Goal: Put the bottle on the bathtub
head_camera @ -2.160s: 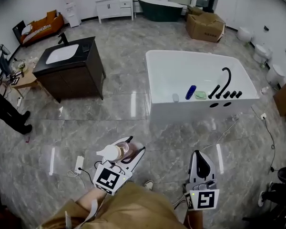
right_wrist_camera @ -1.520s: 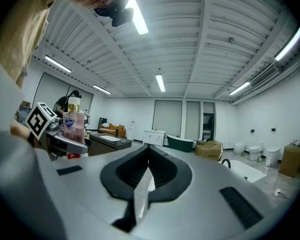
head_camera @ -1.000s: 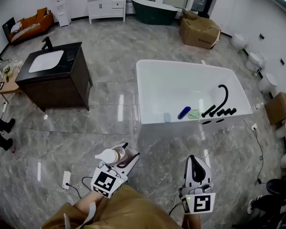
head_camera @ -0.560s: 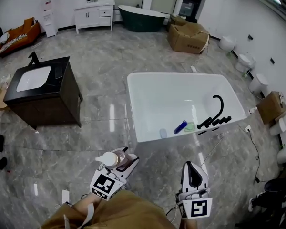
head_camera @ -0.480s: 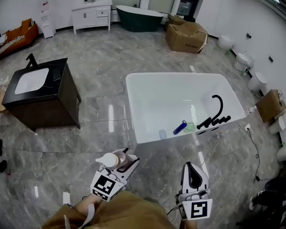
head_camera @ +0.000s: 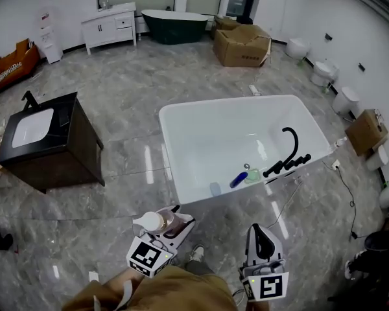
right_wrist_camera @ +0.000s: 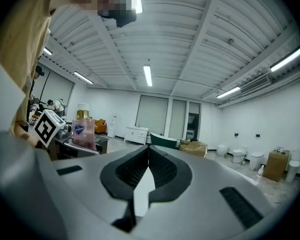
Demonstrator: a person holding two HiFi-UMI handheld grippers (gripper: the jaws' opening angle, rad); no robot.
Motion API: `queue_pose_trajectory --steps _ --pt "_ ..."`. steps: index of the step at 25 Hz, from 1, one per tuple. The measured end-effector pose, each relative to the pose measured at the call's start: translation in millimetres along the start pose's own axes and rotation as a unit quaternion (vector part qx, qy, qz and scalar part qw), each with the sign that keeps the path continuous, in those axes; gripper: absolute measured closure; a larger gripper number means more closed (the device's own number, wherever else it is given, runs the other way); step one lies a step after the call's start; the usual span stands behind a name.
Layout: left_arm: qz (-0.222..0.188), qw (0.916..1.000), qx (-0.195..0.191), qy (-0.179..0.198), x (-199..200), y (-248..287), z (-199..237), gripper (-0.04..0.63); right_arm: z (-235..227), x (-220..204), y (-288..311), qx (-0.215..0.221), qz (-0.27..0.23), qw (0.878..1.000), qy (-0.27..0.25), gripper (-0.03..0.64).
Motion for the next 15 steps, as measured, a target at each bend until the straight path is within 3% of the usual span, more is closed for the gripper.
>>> queue_pose_trajectory --steps 7,15 --pt "-0.014 0.9986 0.036 0.036 17 34 -3 0.373 -41 -6 33 0.028 -0.026 0.999 -0.003 0.611" --pt "-0.009 0.9957 0.080 0.045 19 54 14 0.373 -52 -25 65 0.072 -0.029 0.997 0.013 0.611"
Point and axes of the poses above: the fingertips, and each gripper's own axes: y forward along the fingers, z to its left, x out of its top, the point moved 2 cm from there along -y, backward along the fingers, and after that the axes turned 10 degrees about -y, right-handed, at the moved point
